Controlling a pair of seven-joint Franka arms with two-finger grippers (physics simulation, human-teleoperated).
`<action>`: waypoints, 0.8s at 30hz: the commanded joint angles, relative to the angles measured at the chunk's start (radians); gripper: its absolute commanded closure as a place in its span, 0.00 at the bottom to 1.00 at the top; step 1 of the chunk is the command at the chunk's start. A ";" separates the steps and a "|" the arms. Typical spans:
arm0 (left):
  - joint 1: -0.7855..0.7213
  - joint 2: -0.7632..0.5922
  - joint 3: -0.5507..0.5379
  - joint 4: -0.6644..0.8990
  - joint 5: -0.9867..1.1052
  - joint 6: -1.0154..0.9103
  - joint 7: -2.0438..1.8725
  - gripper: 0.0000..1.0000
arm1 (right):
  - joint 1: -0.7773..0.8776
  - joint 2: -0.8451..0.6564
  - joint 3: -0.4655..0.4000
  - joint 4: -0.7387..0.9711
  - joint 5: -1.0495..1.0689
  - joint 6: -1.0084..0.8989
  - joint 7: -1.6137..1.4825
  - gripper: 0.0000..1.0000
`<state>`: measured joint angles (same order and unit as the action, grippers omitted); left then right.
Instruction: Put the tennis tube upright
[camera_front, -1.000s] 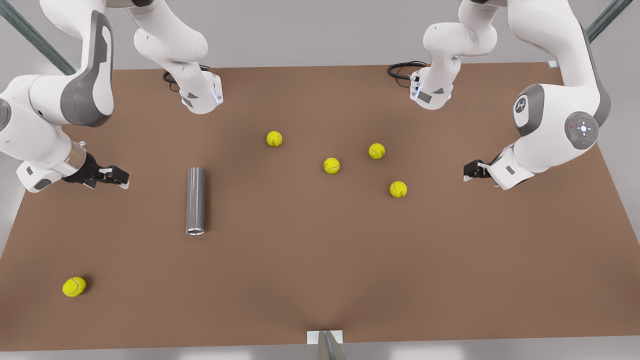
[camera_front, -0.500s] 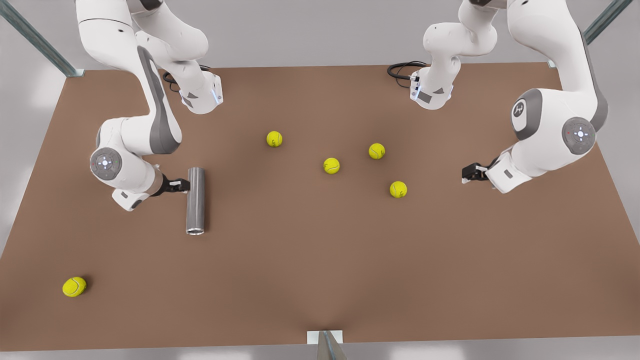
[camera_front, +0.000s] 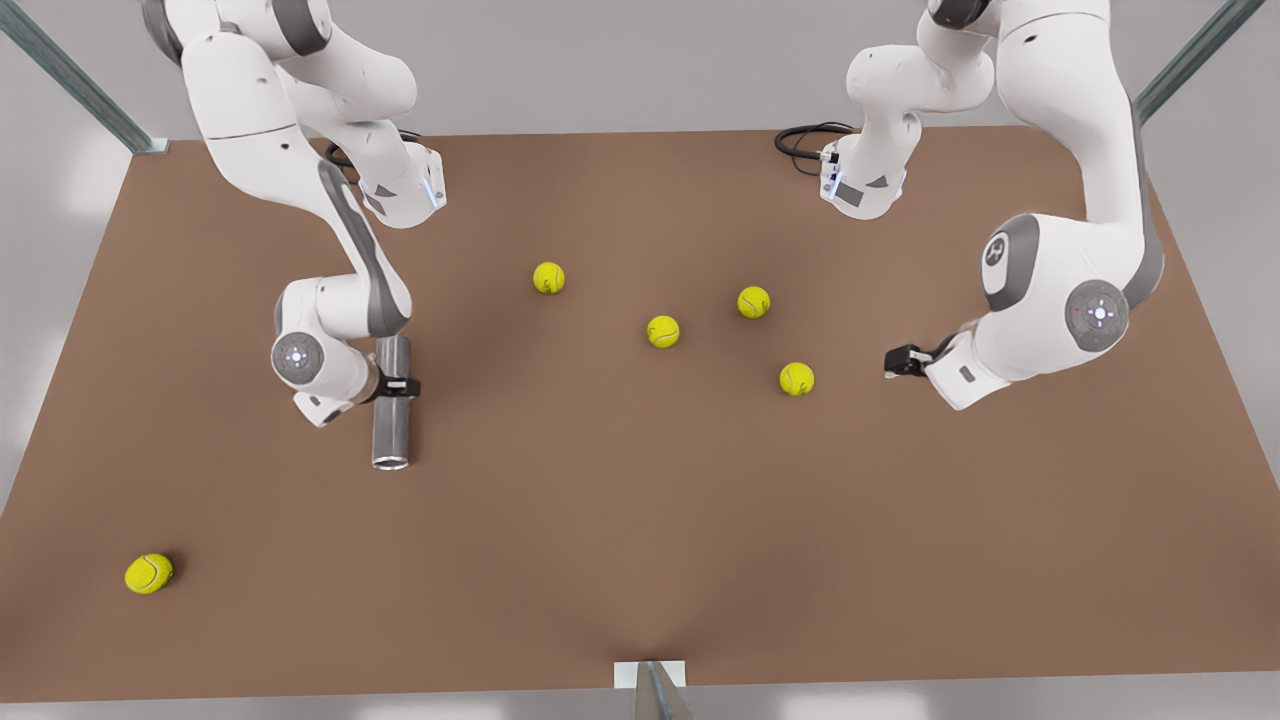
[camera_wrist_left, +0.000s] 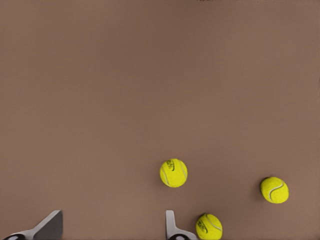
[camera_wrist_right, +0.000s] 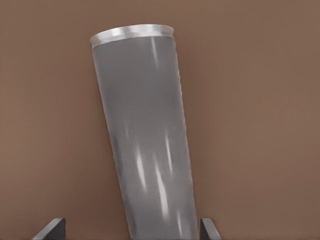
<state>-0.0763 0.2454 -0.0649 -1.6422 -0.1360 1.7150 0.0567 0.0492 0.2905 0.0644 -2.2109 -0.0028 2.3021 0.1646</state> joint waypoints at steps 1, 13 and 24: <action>0.000 0.021 -0.001 0.001 -0.014 0.058 -0.041 0.00 | 0.000 0.004 0.000 -0.007 0.001 0.100 0.112 0.00; -0.010 0.117 -0.004 0.001 -0.113 0.199 -0.043 0.00 | 0.001 0.085 0.002 -0.124 0.003 0.240 0.112 0.00; -0.010 0.118 -0.003 0.001 -0.113 0.199 -0.043 0.00 | 0.012 0.050 0.023 -0.148 0.004 0.135 0.113 0.07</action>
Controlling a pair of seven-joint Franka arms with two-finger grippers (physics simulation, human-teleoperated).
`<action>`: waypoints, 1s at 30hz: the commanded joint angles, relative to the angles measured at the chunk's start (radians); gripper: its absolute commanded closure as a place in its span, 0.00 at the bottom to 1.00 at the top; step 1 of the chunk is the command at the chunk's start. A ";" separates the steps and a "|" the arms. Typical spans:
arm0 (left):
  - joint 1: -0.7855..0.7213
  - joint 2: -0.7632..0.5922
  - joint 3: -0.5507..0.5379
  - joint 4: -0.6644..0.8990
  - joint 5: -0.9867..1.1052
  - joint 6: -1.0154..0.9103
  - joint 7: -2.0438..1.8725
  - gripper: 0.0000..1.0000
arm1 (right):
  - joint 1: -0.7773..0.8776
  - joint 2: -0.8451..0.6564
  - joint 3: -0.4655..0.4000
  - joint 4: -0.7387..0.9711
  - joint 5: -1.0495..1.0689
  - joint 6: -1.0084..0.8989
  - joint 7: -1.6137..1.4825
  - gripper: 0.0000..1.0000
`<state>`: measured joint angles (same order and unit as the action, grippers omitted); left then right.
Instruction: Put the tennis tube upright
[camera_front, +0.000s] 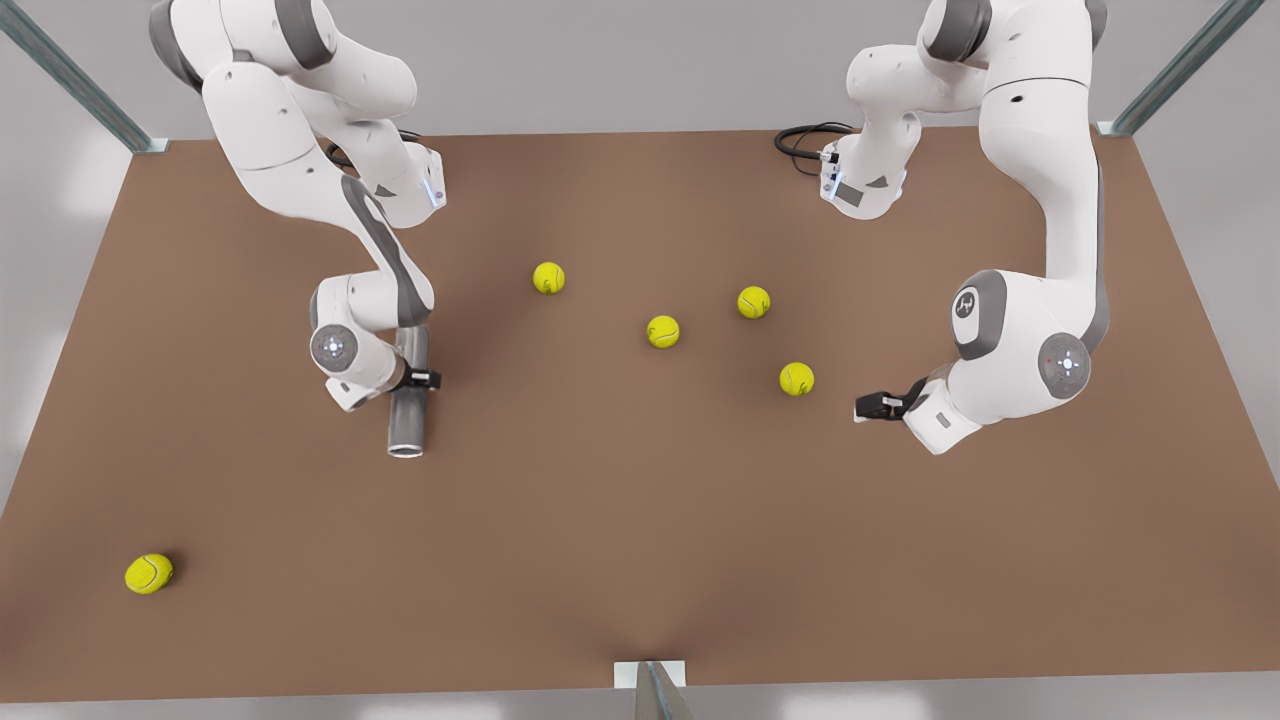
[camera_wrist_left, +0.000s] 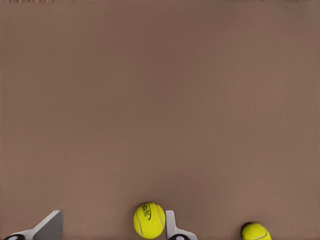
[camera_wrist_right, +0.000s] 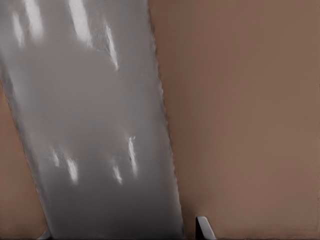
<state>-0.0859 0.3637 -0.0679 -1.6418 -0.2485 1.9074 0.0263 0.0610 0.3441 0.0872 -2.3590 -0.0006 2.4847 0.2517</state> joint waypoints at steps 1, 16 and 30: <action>0.000 0.000 0.000 0.000 0.002 0.007 -0.013 0.00 | 0.000 -0.005 0.002 -0.014 0.002 -0.047 0.024 0.20; 0.000 -0.002 0.000 0.007 0.000 0.007 -0.020 0.00 | -0.001 0.058 0.034 0.354 -0.004 -0.293 -0.844 0.79; 0.000 0.030 -0.001 0.025 -0.075 0.021 -0.039 0.00 | 0.338 0.354 0.057 0.850 -0.187 -0.276 -1.424 0.79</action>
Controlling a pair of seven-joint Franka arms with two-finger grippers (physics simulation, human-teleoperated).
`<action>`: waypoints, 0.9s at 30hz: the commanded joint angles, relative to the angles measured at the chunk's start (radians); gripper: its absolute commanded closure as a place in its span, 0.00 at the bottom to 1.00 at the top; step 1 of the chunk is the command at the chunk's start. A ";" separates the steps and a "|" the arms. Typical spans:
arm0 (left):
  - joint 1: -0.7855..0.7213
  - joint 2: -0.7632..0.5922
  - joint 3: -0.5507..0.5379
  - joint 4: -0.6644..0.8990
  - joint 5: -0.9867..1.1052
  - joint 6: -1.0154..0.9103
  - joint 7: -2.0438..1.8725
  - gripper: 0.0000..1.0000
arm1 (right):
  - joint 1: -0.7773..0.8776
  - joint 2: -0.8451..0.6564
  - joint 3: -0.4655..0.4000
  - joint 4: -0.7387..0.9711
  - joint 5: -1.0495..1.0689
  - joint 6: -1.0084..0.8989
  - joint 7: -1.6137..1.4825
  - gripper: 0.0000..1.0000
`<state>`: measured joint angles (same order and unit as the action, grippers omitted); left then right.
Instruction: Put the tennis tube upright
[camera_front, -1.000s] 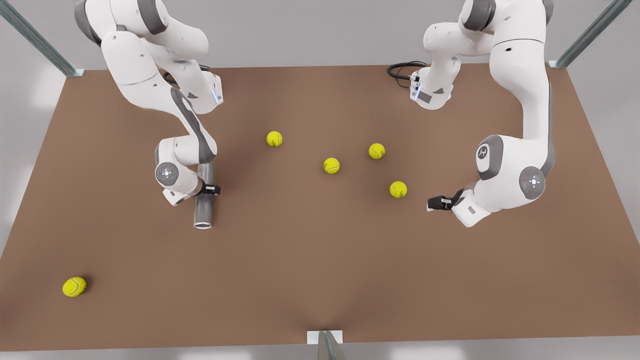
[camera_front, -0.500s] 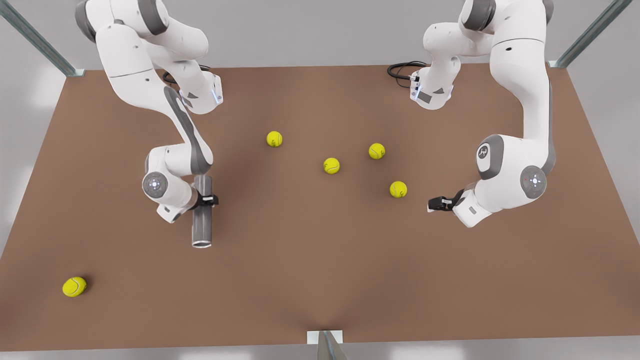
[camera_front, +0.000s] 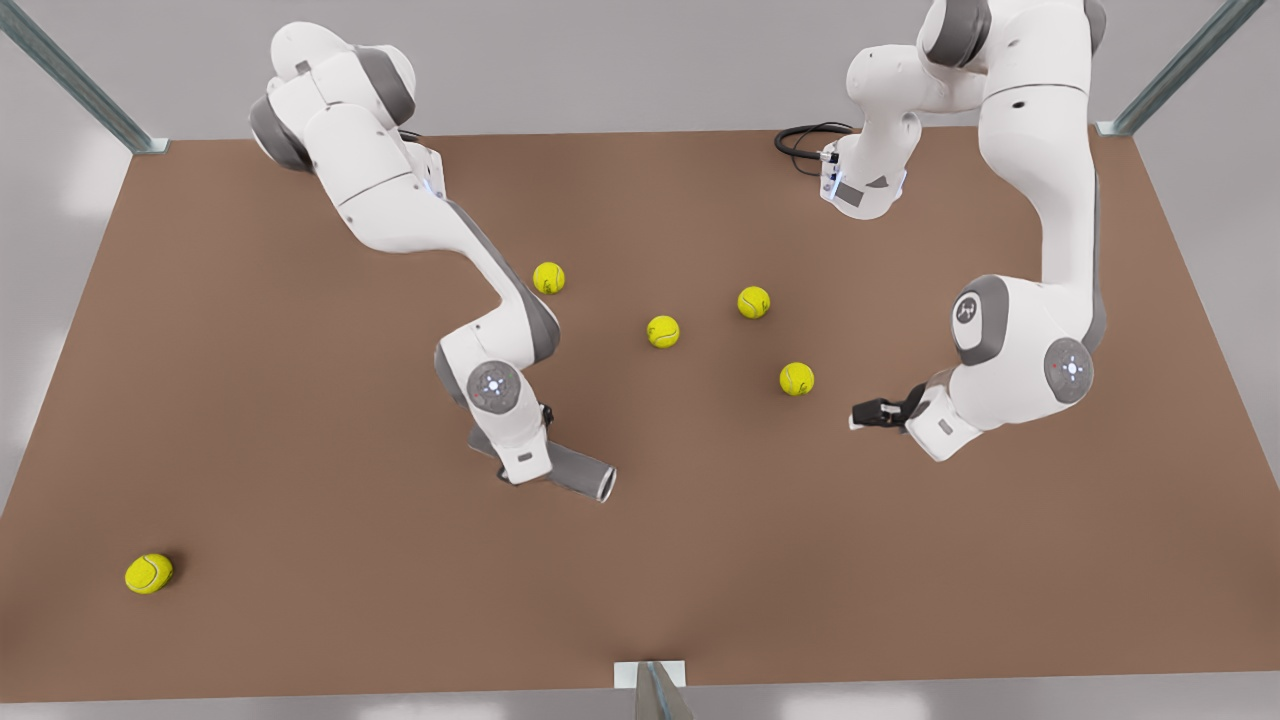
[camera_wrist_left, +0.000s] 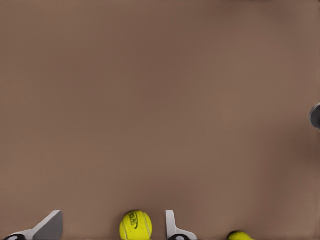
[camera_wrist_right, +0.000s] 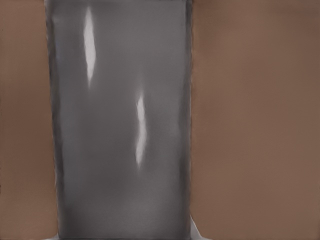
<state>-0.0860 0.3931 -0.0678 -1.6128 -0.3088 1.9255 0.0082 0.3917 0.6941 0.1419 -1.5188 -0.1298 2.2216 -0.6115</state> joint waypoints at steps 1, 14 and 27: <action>0.000 0.015 0.000 0.020 -0.035 0.003 -0.020 0.00 | 0.007 0.004 0.015 0.009 -0.059 -0.013 -0.606 0.79; 0.000 0.155 -0.001 0.076 -0.395 0.062 -0.022 0.00 | 0.128 0.215 0.031 0.255 -0.060 0.052 -0.741 0.79; -0.144 0.047 -0.021 -0.078 -0.550 0.323 -0.254 0.00 | 0.125 0.326 0.025 0.307 -0.090 0.179 -0.027 0.00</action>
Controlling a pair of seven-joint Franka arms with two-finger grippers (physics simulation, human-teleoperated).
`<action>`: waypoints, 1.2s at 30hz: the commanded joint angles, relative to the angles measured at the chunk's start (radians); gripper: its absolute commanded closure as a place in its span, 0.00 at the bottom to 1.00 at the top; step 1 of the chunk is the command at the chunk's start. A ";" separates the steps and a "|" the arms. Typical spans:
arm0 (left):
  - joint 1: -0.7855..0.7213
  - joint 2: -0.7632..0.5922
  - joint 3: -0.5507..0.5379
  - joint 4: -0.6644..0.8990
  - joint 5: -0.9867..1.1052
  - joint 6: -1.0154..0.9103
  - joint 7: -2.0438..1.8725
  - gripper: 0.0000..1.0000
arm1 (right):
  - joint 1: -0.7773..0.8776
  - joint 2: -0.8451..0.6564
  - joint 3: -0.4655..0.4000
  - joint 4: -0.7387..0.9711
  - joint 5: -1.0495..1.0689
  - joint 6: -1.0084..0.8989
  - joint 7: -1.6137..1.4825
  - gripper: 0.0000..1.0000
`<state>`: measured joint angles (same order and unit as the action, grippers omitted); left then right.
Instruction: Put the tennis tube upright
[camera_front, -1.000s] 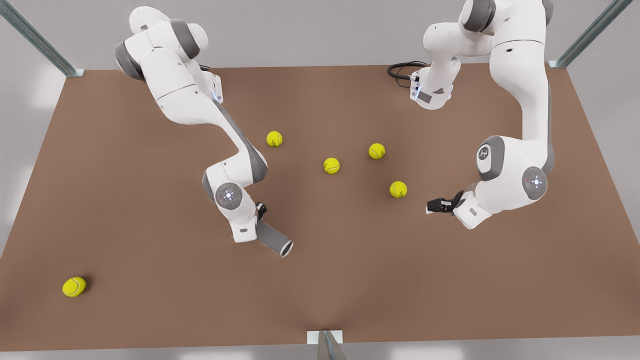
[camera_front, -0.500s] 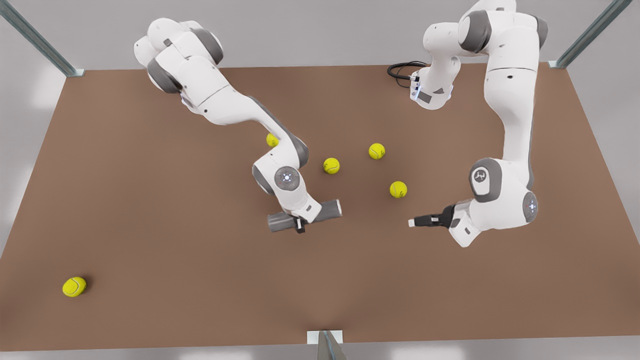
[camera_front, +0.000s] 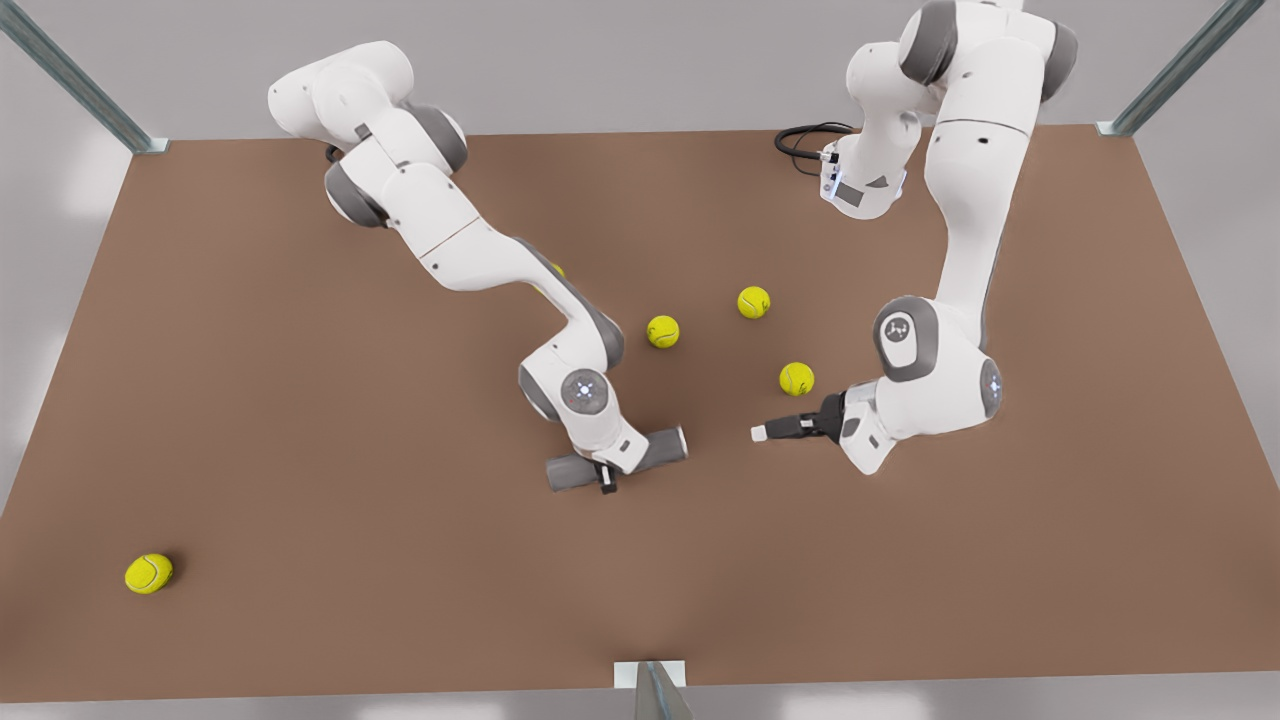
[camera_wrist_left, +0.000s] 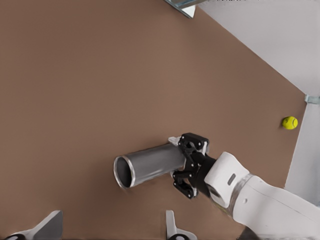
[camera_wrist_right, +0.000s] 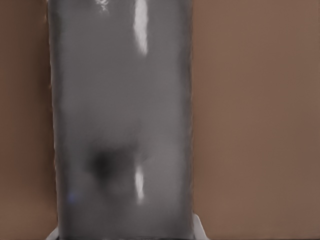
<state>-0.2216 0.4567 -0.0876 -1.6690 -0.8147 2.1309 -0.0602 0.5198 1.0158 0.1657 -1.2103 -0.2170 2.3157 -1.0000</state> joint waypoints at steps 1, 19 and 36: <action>-0.021 -0.018 -0.001 -0.023 -0.044 0.135 -0.205 0.00 | -0.003 0.000 0.001 0.001 -0.002 0.077 0.360 0.00; -0.051 0.333 0.000 0.262 -0.258 0.139 -0.089 0.00 | -0.673 -0.657 -0.005 -0.098 0.120 -0.766 0.628 0.00; -0.015 0.502 0.005 0.364 -0.409 0.061 0.224 0.00 | -0.664 -0.781 0.006 -0.215 0.214 -0.737 1.204 0.00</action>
<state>-0.2392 0.9517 -0.0824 -1.3160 -1.2186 2.2054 0.0010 -0.1435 0.2358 0.1715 -1.4244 -0.0104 1.5948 -0.2300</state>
